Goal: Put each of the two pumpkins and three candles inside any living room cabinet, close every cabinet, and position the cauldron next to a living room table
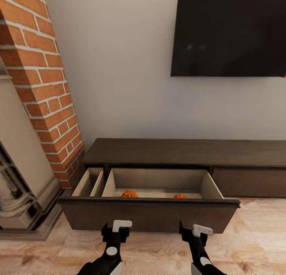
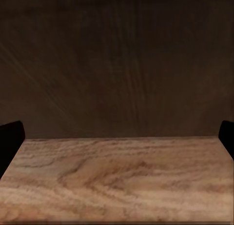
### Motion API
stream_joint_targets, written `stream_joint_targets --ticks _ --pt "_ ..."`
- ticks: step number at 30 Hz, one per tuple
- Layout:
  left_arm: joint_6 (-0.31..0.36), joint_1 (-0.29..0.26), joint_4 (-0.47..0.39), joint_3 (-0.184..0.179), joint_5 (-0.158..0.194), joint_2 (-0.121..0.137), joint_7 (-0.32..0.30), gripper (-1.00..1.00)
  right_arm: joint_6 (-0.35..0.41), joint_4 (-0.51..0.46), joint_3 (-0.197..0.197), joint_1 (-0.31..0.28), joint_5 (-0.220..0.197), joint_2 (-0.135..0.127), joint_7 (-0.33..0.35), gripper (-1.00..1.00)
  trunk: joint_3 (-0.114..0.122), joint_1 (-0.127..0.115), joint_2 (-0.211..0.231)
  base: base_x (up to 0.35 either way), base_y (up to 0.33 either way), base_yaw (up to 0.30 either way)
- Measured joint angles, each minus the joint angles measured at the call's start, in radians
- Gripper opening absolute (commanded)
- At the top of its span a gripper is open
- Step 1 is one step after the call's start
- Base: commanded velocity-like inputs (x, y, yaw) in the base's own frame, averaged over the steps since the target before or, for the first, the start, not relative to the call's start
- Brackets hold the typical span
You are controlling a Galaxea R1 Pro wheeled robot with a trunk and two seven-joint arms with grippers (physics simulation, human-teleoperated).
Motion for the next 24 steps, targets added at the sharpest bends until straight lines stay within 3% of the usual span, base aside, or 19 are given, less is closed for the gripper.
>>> stream_joint_targets --ticks 14,24 --pt "0.000 0.000 0.000 0.003 0.000 0.000 0.000 1.00 0.000 0.000 0.000 -0.001 0.000 0.000 0.000 1.00 -0.054 0.006 -0.003 0.000 0.000 0.000" --pt "0.001 0.000 0.001 0.002 0.001 0.000 0.000 1.00 0.002 0.000 0.000 0.000 0.000 0.000 0.000 1.00 -0.054 0.006 -0.003 0.049 0.016 0.000"
